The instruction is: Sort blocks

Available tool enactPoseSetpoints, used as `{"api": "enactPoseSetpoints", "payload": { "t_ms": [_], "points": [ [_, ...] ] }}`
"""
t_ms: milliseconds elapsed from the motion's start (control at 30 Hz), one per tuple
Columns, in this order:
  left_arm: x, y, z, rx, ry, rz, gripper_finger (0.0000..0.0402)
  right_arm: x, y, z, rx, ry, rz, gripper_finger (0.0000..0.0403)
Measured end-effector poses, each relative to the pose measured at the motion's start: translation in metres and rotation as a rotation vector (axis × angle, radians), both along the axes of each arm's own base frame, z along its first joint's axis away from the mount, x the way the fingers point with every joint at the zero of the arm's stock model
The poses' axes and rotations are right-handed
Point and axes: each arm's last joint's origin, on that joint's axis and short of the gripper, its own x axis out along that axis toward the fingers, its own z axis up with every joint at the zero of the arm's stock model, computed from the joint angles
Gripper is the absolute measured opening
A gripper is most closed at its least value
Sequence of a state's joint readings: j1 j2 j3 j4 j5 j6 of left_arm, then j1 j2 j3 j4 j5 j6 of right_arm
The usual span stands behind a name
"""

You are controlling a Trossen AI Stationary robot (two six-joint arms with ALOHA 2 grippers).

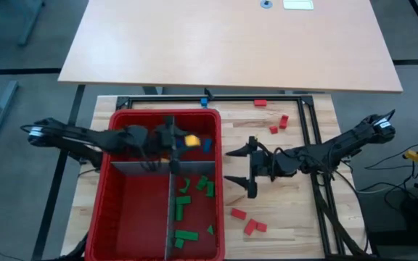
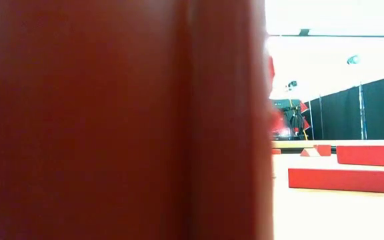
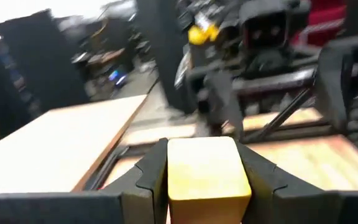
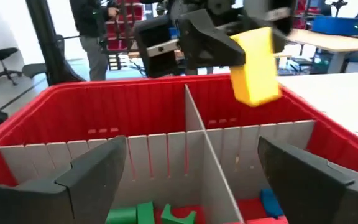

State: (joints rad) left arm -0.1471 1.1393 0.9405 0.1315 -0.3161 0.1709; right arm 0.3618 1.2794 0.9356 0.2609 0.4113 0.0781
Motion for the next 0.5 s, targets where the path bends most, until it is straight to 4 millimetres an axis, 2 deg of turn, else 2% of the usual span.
{"api": "enactPoseSetpoints", "payload": {
  "t_ms": [100,267,500],
  "points": [
    [-0.028,0.008,0.004,-0.037,0.064,0.137,0.0114,-0.004,-0.001,0.0,0.001,0.024,-0.004,0.035],
    [-0.064,0.017,-0.005,-0.11,0.172,0.341,0.0114,-0.004,-0.003,-0.004,-0.009,0.067,-0.02,0.0351],
    [-0.085,0.022,-0.026,-0.222,0.317,0.51,0.0114,-0.005,-0.004,-0.005,-0.026,0.082,-0.047,0.0352]
  ]
}}
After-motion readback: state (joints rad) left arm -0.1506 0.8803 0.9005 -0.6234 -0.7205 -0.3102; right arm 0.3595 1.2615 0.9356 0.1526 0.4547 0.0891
